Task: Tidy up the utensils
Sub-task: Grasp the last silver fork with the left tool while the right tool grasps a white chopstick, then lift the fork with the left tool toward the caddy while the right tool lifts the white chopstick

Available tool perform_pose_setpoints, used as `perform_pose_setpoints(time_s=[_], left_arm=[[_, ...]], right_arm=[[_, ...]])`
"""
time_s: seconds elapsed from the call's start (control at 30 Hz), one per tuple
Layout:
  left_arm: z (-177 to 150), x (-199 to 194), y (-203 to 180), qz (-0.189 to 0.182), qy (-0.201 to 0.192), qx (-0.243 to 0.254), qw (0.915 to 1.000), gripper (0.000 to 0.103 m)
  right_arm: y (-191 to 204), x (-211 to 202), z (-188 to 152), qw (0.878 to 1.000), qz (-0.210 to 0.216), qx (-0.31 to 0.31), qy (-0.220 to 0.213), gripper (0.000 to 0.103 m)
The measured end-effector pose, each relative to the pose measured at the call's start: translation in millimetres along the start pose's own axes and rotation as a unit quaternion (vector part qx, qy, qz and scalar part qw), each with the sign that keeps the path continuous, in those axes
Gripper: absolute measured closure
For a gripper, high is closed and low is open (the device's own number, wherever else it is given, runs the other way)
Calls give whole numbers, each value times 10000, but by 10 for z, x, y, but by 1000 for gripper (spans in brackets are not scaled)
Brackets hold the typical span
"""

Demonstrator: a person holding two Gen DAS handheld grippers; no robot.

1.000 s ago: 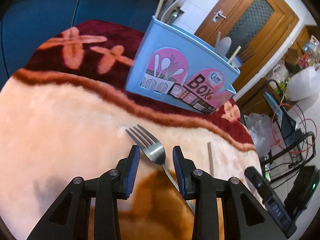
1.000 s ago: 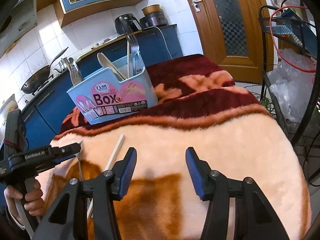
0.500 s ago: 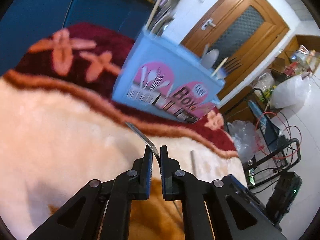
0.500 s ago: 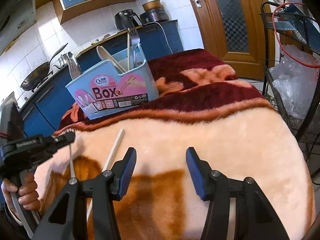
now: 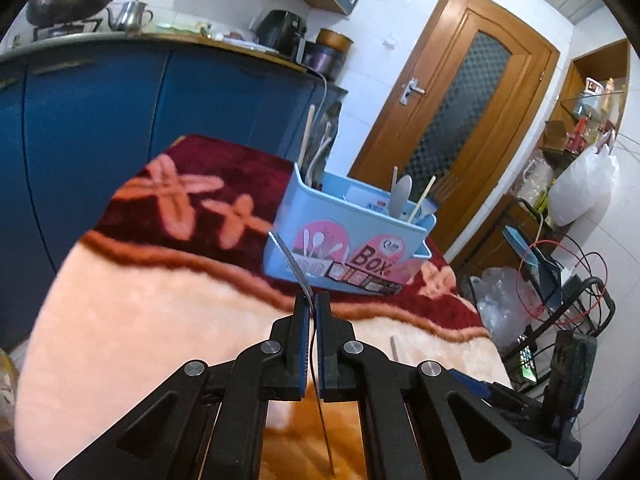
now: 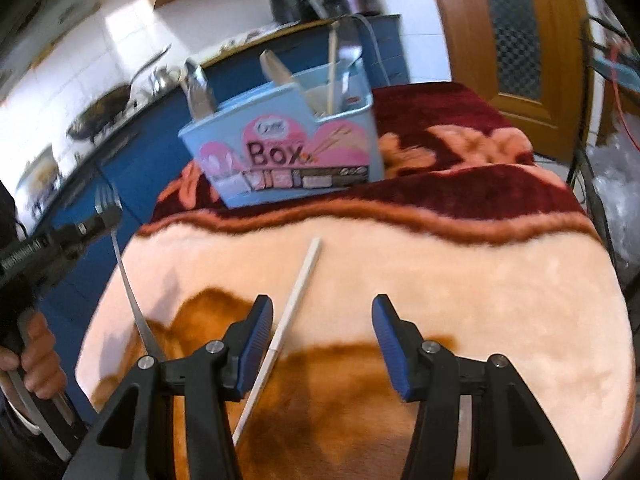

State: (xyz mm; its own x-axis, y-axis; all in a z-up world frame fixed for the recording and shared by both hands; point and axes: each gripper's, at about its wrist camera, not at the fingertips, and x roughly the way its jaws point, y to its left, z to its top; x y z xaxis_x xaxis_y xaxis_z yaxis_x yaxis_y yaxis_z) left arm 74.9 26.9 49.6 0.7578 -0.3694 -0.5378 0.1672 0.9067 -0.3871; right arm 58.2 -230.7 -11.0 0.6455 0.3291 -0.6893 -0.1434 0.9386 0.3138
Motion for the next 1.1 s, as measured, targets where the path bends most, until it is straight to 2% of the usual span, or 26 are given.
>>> perform_pose_setpoints(time_s=[0.1,0.2,0.23,0.57,0.67,0.77,0.8,0.93,1.1], left_arm=[[2,-47,-7,31,-107,57,9999,101],[16,-110,6,37,-257,112,9996,101],[20,-115,8,38,-290,123,9995,101],[175,-98,-63,-9,-473,485,9977,101],[211,-124,-95,-60,-552,632,9965,102],[276,-143,-118,-35,-658,693,9954,102],[309,-148,-125,-30,-696,691,9952,102],[404,-175,-180,-67,-830,700,9941,102],[541,-240,-282,-73,-1062,733,9916,102]], right_arm=[[63,73,13,9997,41,-95,229,50],[172,157,36,9977,-167,-408,520,69],[201,174,34,9969,-208,-497,574,71],[259,411,185,9909,30,-415,1282,71],[233,430,224,9900,119,-341,1362,71],[218,442,233,9903,119,-336,1343,77],[211,444,233,9908,70,-345,1306,87],[88,401,217,9933,258,-63,1126,94],[-73,251,191,9959,501,218,723,95]])
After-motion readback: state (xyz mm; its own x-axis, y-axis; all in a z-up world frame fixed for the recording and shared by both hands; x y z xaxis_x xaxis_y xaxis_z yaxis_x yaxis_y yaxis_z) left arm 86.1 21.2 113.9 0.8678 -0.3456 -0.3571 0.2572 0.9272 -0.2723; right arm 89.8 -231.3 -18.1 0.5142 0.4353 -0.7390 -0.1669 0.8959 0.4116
